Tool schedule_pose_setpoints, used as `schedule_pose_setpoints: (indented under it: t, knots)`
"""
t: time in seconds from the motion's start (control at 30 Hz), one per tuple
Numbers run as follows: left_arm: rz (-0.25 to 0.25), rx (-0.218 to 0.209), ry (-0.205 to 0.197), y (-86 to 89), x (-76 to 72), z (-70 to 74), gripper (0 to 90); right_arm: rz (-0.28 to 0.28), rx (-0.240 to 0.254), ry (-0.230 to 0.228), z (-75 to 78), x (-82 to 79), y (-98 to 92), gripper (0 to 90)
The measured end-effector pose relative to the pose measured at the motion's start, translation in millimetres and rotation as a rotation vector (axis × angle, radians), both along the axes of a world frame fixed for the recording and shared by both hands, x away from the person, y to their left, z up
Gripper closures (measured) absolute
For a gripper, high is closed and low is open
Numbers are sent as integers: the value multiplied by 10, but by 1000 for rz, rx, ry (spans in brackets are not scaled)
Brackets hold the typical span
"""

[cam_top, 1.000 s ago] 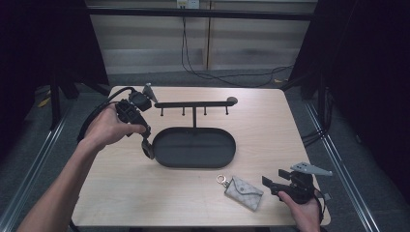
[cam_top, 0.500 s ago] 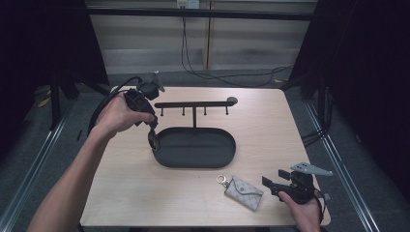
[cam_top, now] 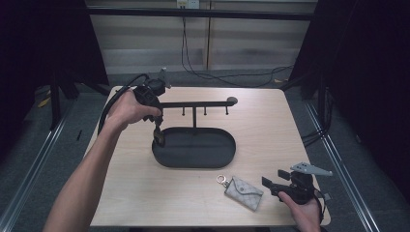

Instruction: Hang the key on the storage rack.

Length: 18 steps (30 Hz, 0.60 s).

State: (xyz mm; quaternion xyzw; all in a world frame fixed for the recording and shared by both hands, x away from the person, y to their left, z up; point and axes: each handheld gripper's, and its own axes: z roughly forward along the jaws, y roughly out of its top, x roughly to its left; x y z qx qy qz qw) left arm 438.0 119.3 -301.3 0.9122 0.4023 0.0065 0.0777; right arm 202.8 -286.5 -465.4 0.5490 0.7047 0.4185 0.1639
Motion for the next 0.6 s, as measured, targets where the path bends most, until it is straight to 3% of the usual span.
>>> schedule_pose_setpoints:
  t: [0.1, 0.27, 0.43, 0.6]
  knots:
    - [3, -9, 14, -16, 51, -23, 708, 2, 0, -1, 0, 0, 2, 235]
    - [7, 12, 23, -87, 90, -49, 708, 5, 1, 2, -1, 2, 0, 235]
    - [25, 60, -2, -180, 100, -45, 707, 5, 1, 3, 1, 0, 4, 237]
    - [48, 56, 2, -169, 155, -69, 707, 7, -1, 1, 2, -3, 13, 237]
